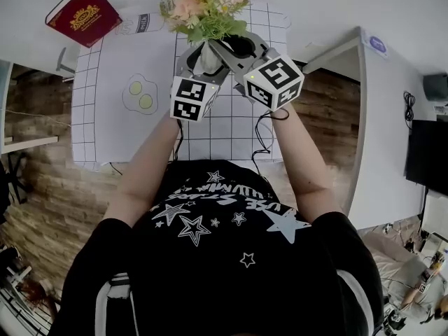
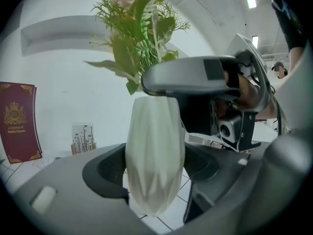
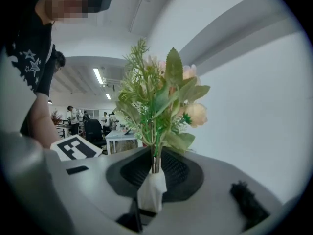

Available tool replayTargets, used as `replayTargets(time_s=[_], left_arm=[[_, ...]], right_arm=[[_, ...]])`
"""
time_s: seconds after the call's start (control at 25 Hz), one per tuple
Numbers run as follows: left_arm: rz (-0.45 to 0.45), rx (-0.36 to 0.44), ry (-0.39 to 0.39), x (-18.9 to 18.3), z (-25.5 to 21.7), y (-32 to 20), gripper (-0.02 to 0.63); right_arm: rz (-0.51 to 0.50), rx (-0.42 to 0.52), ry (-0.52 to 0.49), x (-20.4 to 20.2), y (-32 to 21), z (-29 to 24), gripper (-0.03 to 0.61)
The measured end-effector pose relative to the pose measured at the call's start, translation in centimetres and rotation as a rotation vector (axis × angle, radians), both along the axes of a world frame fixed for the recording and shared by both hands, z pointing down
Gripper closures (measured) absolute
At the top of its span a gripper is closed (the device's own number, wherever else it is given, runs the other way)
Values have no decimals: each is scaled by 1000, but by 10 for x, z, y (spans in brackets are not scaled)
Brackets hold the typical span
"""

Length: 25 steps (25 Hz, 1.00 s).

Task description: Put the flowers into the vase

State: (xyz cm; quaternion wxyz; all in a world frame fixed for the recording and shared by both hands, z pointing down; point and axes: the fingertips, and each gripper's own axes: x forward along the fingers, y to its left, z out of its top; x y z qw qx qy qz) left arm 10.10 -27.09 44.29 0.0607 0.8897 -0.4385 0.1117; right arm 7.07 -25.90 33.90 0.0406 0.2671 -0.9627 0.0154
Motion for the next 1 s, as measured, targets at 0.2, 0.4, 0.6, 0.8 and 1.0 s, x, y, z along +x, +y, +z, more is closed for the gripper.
replayTargets(time_s=[0.2,0.4,0.6,0.8,1.0], left_arm=[[10,9,-2,-1,1,1,263],[10,8,-3,0,2,1,262],[13,9,-4,1,1,1,262],[38,24,-31,6,1,3,261],[42,32,-38,8,1,4,262]], right_arm=[[2,-20,7,1,7,9,497],[-17,-31,35,0,14,9,440],[15,-18,41,5,17,9,423],[55,-6,29,14,21,10,420],[85,-1,42,21,25,11,417]])
